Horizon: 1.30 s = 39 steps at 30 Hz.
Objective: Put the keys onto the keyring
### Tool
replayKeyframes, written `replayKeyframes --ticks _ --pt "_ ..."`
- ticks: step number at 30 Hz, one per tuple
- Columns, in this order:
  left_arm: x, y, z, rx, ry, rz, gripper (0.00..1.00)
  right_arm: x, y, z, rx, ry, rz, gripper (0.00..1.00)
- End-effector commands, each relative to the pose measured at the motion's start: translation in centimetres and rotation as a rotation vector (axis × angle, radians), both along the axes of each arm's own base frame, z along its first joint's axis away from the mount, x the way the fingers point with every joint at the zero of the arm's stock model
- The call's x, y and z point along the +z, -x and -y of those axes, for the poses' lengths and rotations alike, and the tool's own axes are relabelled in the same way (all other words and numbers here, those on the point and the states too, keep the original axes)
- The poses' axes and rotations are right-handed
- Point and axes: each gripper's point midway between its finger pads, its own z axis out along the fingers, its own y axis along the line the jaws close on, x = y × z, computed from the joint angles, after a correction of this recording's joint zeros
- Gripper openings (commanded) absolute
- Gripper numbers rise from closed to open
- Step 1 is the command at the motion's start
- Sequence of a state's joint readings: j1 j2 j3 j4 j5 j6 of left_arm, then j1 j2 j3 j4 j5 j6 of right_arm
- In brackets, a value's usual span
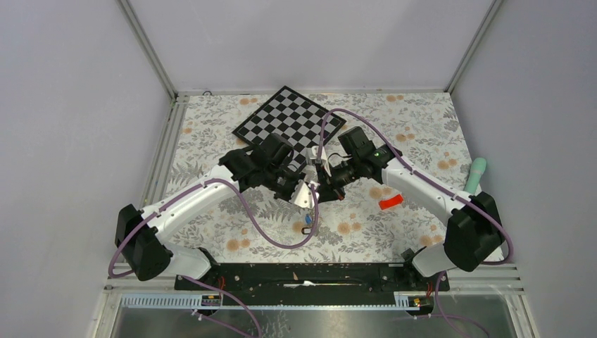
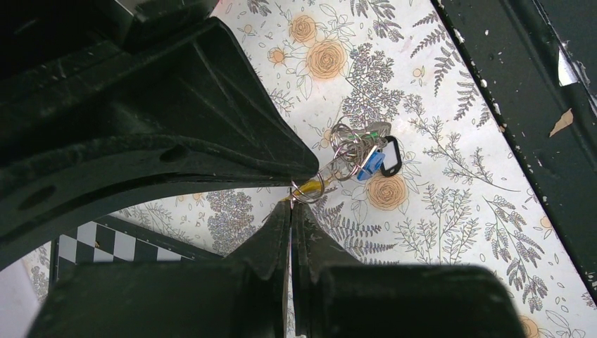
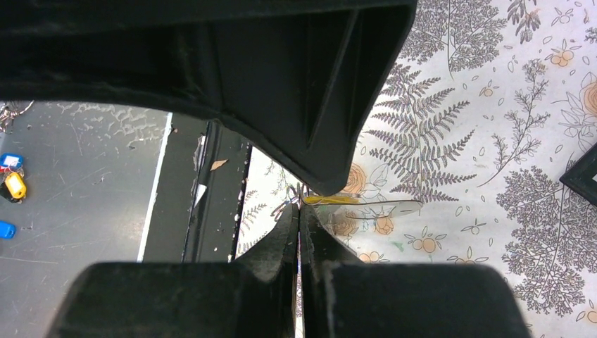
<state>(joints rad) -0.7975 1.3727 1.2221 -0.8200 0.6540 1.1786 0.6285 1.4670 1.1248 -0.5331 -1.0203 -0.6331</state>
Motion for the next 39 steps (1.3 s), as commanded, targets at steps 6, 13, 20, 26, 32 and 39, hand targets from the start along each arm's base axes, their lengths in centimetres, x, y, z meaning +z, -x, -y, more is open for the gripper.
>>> replayKeyframes --ticks 6,13,20,26,32,39 --pt "2.3 1.1 0.4 -0.058 0.077 0.027 0.0 1.2 -0.6 -0.9 0.009 -0.025 0.025 0.0" --pt "1.8 1.3 0.1 -0.07 0.062 0.034 0.0 1.6 -0.5 -1.0 0.016 -0.036 0.015 0.0" --pt "1.3 1.4 -0.2 -0.077 0.049 0.037 0.0 1.8 -0.4 -1.1 0.021 -0.041 0.007 0.0" --pt "1.1 1.6 -0.4 -0.091 0.039 0.039 0.0 1.8 -0.5 -1.1 0.017 -0.038 0.007 0.0" --pt "0.9 1.7 -0.5 -0.093 0.033 0.041 0.0 2.0 -0.5 -1.3 0.022 -0.044 -0.003 0.0" --pt "0.4 1.8 -0.5 -0.101 0.019 0.043 0.0 2.3 -0.3 -1.4 0.033 -0.053 -0.011 0.0"
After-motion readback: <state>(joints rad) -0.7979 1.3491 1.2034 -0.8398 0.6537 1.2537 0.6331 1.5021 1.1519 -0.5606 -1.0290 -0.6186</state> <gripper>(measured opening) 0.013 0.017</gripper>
